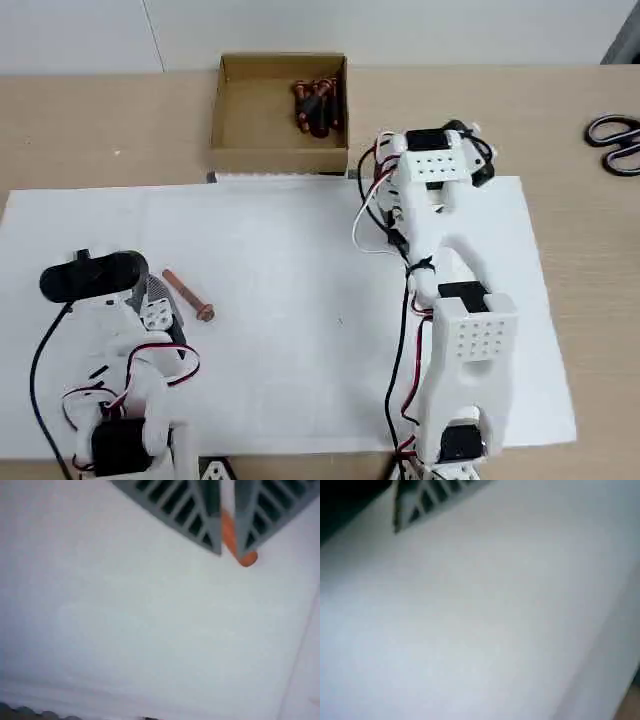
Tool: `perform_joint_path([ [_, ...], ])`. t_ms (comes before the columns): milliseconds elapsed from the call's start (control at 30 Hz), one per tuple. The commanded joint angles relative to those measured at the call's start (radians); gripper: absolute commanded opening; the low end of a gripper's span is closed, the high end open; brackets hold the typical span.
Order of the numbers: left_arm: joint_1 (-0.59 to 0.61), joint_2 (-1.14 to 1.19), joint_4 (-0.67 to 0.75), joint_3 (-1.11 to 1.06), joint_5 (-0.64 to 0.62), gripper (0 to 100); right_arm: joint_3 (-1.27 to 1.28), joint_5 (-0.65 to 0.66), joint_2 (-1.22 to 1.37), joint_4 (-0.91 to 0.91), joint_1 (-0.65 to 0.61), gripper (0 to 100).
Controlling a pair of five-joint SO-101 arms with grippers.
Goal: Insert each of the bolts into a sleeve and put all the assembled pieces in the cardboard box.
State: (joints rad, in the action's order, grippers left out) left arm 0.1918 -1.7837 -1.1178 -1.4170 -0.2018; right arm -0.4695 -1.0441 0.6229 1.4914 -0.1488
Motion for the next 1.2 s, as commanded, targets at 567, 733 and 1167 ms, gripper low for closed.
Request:
perform_joint_path([
  [567, 0.005, -0.006, -0.003, 0.036, 0.002, 1, 0.002, -0.005, -0.004, -0.007, 0.005, 18.3],
  [733, 0.005, -0.006, -0.003, 0.036, 0.002, 1, 0.002, -0.005, 0.022, -0.002, 0.010, 18.2],
  [1167, 0.005, -0.006, -0.003, 0.036, 0.002, 1, -0.003, 0.003, -0.010, -0.002, 0.008, 0.3],
])
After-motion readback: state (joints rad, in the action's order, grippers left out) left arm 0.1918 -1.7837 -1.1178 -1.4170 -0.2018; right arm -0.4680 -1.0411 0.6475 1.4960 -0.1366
